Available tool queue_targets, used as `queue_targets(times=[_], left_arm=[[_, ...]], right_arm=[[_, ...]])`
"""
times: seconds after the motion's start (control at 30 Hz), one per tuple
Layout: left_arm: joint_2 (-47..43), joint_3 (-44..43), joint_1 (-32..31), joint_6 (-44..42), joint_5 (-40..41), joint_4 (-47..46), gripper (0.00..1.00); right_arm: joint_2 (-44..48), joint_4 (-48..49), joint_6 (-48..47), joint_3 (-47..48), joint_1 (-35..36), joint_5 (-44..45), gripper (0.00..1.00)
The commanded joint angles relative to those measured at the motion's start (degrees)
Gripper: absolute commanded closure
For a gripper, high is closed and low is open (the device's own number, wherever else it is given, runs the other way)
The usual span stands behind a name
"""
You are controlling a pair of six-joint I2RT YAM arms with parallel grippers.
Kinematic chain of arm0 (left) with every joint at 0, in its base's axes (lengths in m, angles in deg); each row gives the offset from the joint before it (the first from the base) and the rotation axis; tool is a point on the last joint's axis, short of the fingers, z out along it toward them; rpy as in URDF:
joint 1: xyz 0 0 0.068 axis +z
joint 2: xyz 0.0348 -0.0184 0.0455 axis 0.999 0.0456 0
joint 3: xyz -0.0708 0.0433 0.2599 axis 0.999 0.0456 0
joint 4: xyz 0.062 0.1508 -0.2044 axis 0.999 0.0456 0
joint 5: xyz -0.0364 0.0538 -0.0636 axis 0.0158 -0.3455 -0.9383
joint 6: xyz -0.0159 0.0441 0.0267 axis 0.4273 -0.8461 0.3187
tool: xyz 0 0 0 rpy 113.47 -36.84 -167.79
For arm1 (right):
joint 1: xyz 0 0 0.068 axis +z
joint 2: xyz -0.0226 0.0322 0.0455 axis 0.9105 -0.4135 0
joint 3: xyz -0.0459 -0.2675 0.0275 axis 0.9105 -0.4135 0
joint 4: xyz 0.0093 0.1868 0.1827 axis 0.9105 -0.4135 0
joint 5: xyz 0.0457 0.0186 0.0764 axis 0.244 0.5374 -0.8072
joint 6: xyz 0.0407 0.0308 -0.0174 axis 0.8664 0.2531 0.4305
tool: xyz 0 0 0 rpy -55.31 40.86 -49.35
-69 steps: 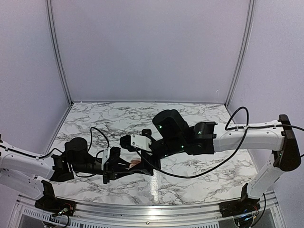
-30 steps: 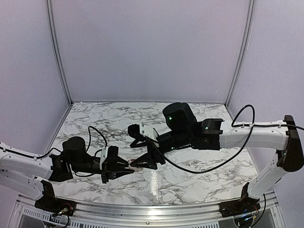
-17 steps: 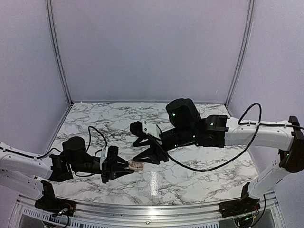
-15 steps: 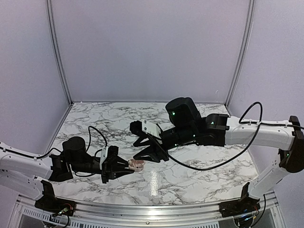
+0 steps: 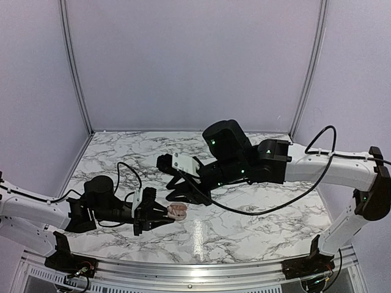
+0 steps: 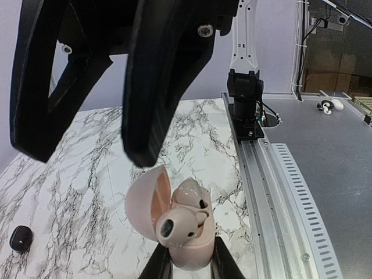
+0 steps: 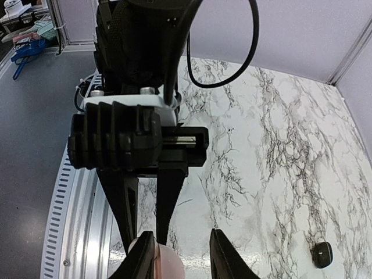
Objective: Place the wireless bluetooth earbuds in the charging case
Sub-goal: Adjust the left earbud in the left side groove of the charging case.
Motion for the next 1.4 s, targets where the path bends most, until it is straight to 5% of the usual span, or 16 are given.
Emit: queue_targets(times=[0.0, 1.37], left_arm=[[0.4, -1.6, 0.2, 0.1, 1.0, -0.7, 1.0], [-0.3, -1.0, 0.2, -1.3, 9.4, 0.5, 1.0]], right_arm=[[-2.3, -2.7, -0.2, 3.6, 1.2, 2.3, 0.68], [-5.7, -5.9, 1.6, 6.0, 3.5, 8.9, 0.83]])
